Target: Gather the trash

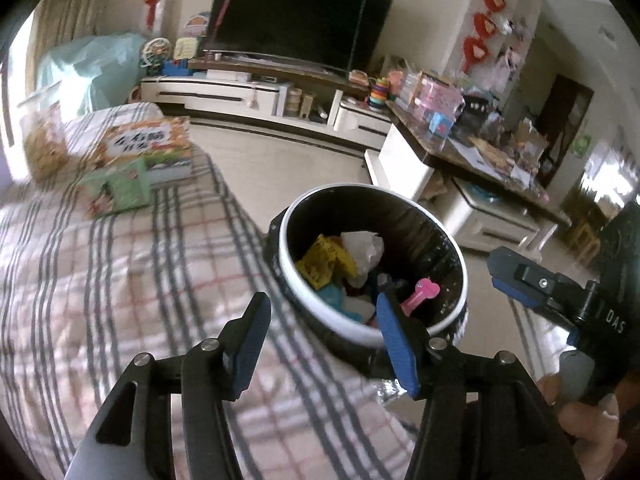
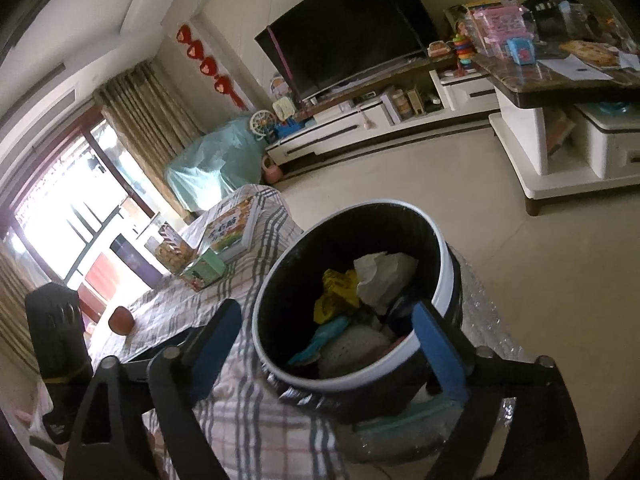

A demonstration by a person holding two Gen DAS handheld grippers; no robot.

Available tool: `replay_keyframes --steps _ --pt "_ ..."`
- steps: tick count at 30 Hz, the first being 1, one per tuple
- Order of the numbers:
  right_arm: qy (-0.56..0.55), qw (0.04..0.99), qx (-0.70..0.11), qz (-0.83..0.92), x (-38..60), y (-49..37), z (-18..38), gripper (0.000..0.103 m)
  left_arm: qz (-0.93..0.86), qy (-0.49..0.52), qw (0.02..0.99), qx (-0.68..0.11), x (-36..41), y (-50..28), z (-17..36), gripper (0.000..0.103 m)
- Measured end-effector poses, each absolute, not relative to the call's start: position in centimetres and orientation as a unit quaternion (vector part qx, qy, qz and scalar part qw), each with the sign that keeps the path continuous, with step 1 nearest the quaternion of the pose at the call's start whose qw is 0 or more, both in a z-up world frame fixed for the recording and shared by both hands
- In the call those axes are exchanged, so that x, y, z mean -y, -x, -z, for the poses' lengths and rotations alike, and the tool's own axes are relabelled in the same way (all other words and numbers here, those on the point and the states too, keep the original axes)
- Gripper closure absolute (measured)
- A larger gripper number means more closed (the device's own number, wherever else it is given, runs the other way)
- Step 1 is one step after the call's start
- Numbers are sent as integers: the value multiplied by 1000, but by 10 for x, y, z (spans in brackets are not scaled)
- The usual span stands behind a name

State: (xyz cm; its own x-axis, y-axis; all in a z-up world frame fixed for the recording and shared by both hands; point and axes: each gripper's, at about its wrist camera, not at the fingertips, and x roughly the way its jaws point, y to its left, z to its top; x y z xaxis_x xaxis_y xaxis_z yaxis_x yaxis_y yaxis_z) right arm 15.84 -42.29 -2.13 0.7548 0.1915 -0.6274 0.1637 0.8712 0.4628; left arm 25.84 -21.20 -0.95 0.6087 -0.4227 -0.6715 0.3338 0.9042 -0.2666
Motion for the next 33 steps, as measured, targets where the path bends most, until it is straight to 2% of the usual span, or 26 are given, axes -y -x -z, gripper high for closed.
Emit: replay_keyframes --steps 6,11,13,20,23,25,28,33 --pt "-238 912 -335 0 396 -130 14 7 200 87 901 -374 177 -220 11 45" --pt "-205 928 -310 8 368 -110 6 3 185 93 912 -355 155 -184 10 36" --pt "-191 934 -302 4 357 -102 4 2 176 94 918 -342 148 -169 9 28" --pt "-129 952 -277 26 331 -82 -7 0 144 83 939 -299 133 -121 6 23" --pt "-114 960 -254 34 324 -72 -17 0 117 62 954 -269 132 -102 1 13" --pt "-98 966 -233 47 319 -68 -23 0 91 48 965 -242 133 -88 -3 1" --pt "-70 976 -194 69 311 -58 -25 0 65 31 974 -214 134 -71 -3 1" --pt "-74 978 -182 74 310 -50 -13 0 36 25 980 -196 134 -53 3 1"
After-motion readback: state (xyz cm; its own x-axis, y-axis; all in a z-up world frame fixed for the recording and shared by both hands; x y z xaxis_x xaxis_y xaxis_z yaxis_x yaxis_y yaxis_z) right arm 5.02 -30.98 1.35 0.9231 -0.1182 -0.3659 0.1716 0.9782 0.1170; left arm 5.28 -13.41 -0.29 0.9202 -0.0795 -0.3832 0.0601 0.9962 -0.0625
